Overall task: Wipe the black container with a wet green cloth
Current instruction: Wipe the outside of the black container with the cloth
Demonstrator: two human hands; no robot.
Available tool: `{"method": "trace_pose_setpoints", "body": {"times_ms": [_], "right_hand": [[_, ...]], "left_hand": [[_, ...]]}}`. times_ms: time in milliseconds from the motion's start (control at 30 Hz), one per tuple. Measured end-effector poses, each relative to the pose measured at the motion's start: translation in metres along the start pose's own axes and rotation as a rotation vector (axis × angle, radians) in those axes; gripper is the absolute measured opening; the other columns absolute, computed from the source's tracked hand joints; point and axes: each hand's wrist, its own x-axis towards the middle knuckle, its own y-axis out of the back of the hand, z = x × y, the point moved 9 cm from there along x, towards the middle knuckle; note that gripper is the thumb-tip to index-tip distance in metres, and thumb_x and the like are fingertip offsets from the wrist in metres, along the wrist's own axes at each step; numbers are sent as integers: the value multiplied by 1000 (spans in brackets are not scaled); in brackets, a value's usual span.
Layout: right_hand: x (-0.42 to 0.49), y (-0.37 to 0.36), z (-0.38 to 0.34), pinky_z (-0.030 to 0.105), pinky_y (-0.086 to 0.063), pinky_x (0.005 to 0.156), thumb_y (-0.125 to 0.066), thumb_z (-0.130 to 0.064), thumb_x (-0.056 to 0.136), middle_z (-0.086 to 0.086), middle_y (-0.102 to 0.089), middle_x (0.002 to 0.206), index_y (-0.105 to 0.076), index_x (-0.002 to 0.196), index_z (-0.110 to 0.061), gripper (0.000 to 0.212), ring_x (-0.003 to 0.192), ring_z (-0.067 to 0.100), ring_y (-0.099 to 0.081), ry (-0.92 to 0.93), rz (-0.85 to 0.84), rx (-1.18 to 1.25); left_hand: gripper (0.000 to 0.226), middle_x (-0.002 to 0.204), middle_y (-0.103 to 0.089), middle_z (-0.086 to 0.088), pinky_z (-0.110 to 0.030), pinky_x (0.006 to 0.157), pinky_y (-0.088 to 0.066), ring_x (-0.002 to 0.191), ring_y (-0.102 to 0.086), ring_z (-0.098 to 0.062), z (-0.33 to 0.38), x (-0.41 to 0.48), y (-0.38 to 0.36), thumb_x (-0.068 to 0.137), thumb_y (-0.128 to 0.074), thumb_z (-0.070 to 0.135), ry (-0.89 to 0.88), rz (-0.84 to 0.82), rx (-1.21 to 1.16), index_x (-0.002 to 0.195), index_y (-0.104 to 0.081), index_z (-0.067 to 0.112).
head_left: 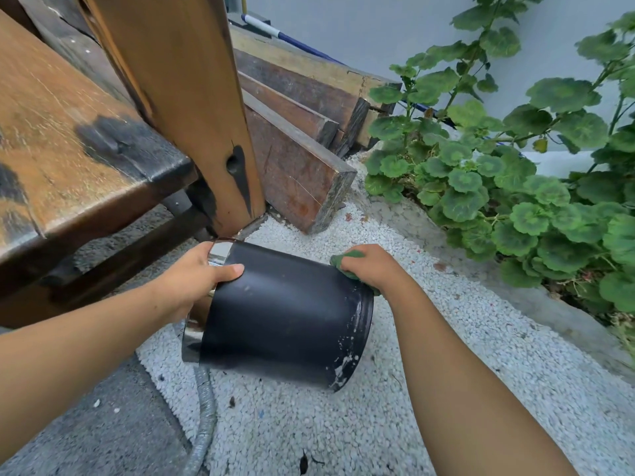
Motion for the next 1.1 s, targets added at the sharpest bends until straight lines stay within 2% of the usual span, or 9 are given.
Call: {"method": "trace_pose_setpoints", "body": {"times_ms": [67,167,267,333,400,500,633,900,1100], "right_hand": [[-8,0,2,31,-38,64,-65,-27,84,5,-60,75,-70,90,-1,26,70,23,-53,54,31,17],[-25,0,1,29,-39,58,-63,-22,86,-1,-63,72,-68,80,-24,9,67,19,-56,131,100,11],[-37,-2,3,28,-31,53,-61,-21,89,2,-56,81,-56,75,-35,19,63,17,-49,212,194,-35],[-45,-3,12,27,-34,59,-61,-23,89,3,-56,99,-65,94,-34,13,74,16,-52,225,271,-24],[-56,-5,26,25,-43,74,-63,-24,90,-4,-54,119,-66,126,-28,37,93,14,-57,221,370,15],[-77,-12,39,30,-50,94,-66,-23,92,-8,-50,131,-59,140,-23,49,112,15,-55,268,478,75],[-92,-25,48,31,-46,101,-67,-21,92,-7,-45,139,-58,140,-25,49,125,18,-48,318,561,73],[-105,-51,58,27,-38,99,-71,-15,90,0,-42,144,-57,141,-24,54,127,22,-43,390,659,-15],[-115,-67,66,30,-37,103,-74,-10,86,4,-41,143,-55,141,-24,61,127,28,-45,433,720,-68]], "left_hand": [[26,110,-76,-13,-38,70,-58,94,-74,-31,1,2,0,94,-69,8,5,8,18,119,-63,13],[23,104,-76,-12,-27,45,-53,76,-73,-24,2,5,1,93,-71,11,23,38,23,113,-62,16],[21,104,-75,-12,-27,47,-52,72,-72,-21,5,7,0,92,-72,11,26,55,39,110,-62,14],[22,106,-74,-16,-32,54,-56,75,-73,-24,8,9,-3,91,-73,11,11,58,59,111,-62,11],[28,112,-73,-21,-47,79,-61,94,-73,-36,11,10,-7,91,-73,10,12,60,61,116,-61,7],[34,118,-71,-24,-56,96,-55,106,-69,-41,17,12,-12,92,-72,10,20,62,60,122,-58,3],[32,110,-71,-19,-40,70,-56,85,-69,-31,20,17,-13,93,-71,12,23,64,83,121,-58,4],[36,109,-73,-17,-36,66,-59,79,-71,-27,17,26,-9,93,-70,8,77,49,20,126,-59,1],[35,119,-72,-23,-41,74,-61,91,-72,-34,14,33,-8,93,-69,7,95,49,5,126,-59,1]]}}
